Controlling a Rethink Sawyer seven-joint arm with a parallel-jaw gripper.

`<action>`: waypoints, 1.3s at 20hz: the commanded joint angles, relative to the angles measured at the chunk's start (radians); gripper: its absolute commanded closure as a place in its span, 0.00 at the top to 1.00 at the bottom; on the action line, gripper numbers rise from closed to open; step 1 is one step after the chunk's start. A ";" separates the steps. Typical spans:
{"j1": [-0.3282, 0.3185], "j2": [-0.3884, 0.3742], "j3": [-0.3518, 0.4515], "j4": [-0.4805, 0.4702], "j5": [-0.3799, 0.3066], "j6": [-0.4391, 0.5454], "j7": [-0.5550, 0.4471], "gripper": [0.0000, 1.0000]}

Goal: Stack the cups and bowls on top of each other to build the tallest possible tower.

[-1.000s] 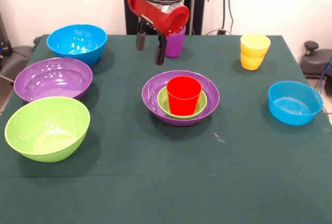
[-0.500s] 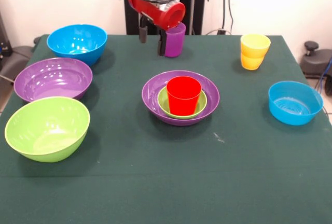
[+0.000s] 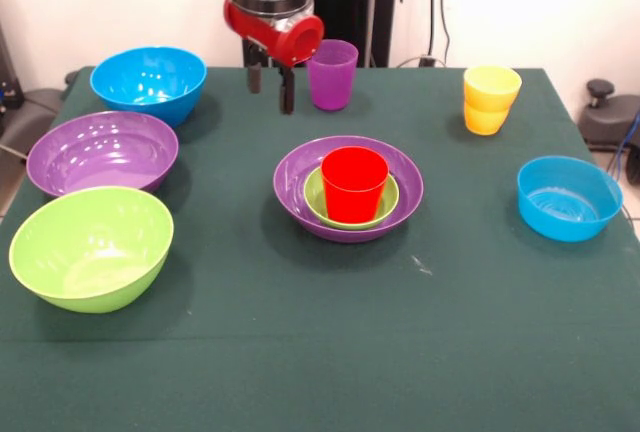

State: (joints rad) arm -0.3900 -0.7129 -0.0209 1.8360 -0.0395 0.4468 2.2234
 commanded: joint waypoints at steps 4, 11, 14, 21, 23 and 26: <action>-0.100 -0.048 0.182 0.133 -0.174 -0.014 -0.184 1.00; -0.136 -0.076 0.233 0.064 -0.176 0.121 -0.182 1.00; -0.136 -0.093 0.256 0.050 -0.157 0.144 -0.161 1.00; -0.157 -0.046 0.255 0.019 -0.220 0.098 -0.171 1.00; -0.158 -0.050 0.246 0.010 -0.235 0.113 -0.179 1.00; -0.169 -0.052 0.241 -0.016 -0.266 0.146 -0.201 1.00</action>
State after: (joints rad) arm -0.5410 -0.7961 0.1398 1.8877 -0.1975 0.4949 2.2234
